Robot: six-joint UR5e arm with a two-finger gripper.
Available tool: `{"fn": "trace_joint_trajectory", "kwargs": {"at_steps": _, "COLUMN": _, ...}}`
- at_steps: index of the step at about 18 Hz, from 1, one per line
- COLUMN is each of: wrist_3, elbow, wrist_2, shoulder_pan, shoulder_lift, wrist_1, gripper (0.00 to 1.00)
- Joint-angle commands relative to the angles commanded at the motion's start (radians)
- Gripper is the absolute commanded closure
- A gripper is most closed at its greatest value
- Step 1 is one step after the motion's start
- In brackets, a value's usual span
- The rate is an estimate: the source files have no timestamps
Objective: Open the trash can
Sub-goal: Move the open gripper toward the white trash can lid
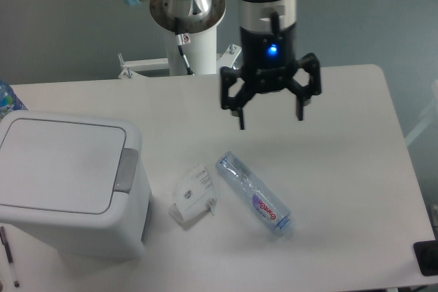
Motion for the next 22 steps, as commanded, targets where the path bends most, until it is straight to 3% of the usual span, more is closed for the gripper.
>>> {"fn": "trace_joint_trajectory", "kwargs": {"at_steps": 5, "wrist_3": -0.006, "elbow": -0.003, "wrist_2": -0.011, "shoulder_pan": 0.009, "shoulder_lift": 0.003, "wrist_1": 0.000, "gripper": 0.00}}
{"fn": "trace_joint_trajectory", "kwargs": {"at_steps": 9, "wrist_3": -0.123, "elbow": -0.005, "wrist_2": -0.032, "shoulder_pan": 0.037, "shoulder_lift": 0.005, "wrist_1": 0.009, "gripper": 0.00}}
{"fn": "trace_joint_trajectory", "kwargs": {"at_steps": 12, "wrist_3": -0.129, "elbow": -0.005, "wrist_2": -0.087, "shoulder_pan": 0.060, "shoulder_lift": 0.005, "wrist_1": 0.011, "gripper": 0.00}}
{"fn": "trace_joint_trajectory", "kwargs": {"at_steps": 22, "wrist_3": -0.196, "elbow": -0.003, "wrist_2": -0.101, "shoulder_pan": 0.048, "shoulder_lift": -0.026, "wrist_1": 0.012, "gripper": 0.00}}
